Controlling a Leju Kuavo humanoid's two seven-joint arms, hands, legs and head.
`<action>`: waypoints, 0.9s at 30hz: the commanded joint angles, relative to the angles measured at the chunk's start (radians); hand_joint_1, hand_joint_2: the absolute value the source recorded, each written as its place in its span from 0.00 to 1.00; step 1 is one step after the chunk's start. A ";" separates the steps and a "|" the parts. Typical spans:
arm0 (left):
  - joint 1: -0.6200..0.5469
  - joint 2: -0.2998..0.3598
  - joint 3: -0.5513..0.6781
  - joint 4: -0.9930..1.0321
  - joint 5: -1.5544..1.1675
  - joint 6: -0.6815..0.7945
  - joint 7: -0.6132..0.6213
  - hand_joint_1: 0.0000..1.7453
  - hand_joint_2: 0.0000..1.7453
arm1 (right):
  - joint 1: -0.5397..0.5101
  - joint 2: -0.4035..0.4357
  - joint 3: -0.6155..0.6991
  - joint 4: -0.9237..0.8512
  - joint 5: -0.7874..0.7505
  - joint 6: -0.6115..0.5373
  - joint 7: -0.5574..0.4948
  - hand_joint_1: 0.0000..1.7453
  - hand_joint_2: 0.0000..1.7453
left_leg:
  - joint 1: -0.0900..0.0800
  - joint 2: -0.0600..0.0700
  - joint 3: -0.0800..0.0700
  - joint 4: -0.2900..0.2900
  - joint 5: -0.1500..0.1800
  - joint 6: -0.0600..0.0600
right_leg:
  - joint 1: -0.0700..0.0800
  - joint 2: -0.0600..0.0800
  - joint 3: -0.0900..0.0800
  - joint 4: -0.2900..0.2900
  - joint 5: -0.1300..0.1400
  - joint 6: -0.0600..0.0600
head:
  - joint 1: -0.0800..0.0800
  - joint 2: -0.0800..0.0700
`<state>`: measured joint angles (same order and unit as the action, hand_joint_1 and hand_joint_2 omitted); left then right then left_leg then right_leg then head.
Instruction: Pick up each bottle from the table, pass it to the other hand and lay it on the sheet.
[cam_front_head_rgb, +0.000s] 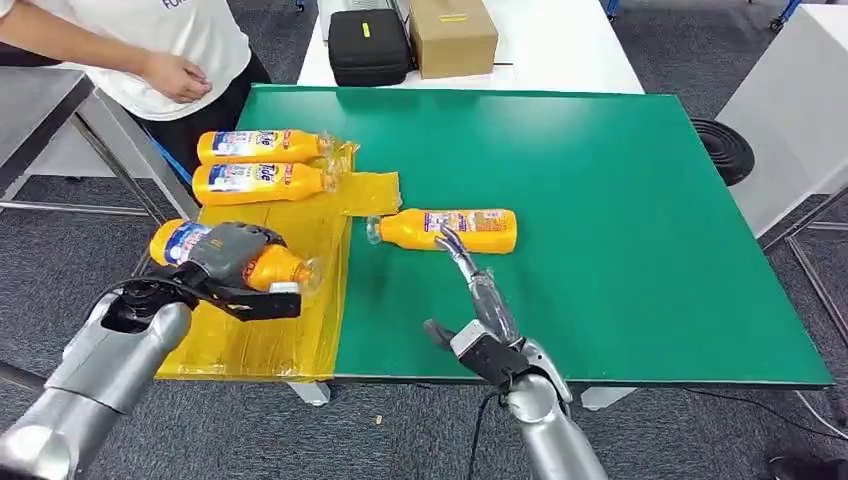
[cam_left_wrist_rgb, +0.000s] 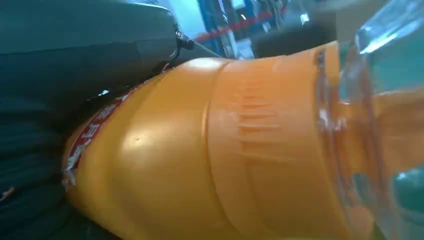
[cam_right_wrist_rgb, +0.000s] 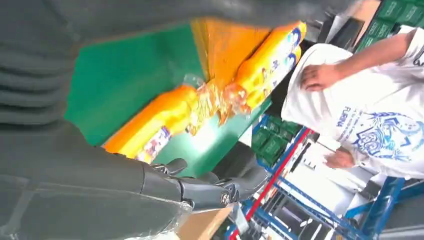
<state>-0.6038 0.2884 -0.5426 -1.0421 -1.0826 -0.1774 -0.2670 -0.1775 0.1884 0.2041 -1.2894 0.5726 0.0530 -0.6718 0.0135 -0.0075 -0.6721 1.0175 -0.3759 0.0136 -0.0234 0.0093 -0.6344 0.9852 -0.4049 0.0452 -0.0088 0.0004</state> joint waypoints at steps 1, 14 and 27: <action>-0.140 0.024 -0.277 0.258 -0.006 -0.011 0.025 0.99 1.00 | -0.040 -0.026 -0.033 0.024 0.002 -0.001 0.005 0.00 1.00 | 0.001 -0.001 0.006 0.000 -0.003 0.000 | 0.001 -0.003 0.007 0.000 -0.003 -0.002 | 0.000 0.000; -0.186 -0.095 -0.340 0.449 0.117 -0.046 -0.021 0.99 1.00 | -0.074 -0.030 -0.032 0.089 -0.024 -0.002 -0.014 0.00 1.00 | 0.000 -0.001 0.003 0.000 -0.001 0.000 | 0.000 -0.001 0.003 -0.001 -0.001 -0.001 | 0.000 0.000; -0.194 -0.112 -0.357 0.488 0.162 -0.065 -0.032 0.87 1.00 | -0.109 -0.021 -0.025 0.141 -0.028 -0.003 -0.017 0.00 1.00 | 0.000 0.000 0.006 0.000 -0.002 0.000 | 0.001 -0.001 0.007 -0.001 -0.002 -0.002 | 0.000 0.000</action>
<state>-0.7638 0.2068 -0.8362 -0.6542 -0.9323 -0.2304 -0.2911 -0.2300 0.1766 0.1885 -1.2505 0.5508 0.0523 -0.6821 0.0133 -0.0083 -0.6717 1.0174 -0.3761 0.0137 -0.0235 0.0089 -0.6328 0.9852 -0.4050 0.0453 -0.0088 0.0004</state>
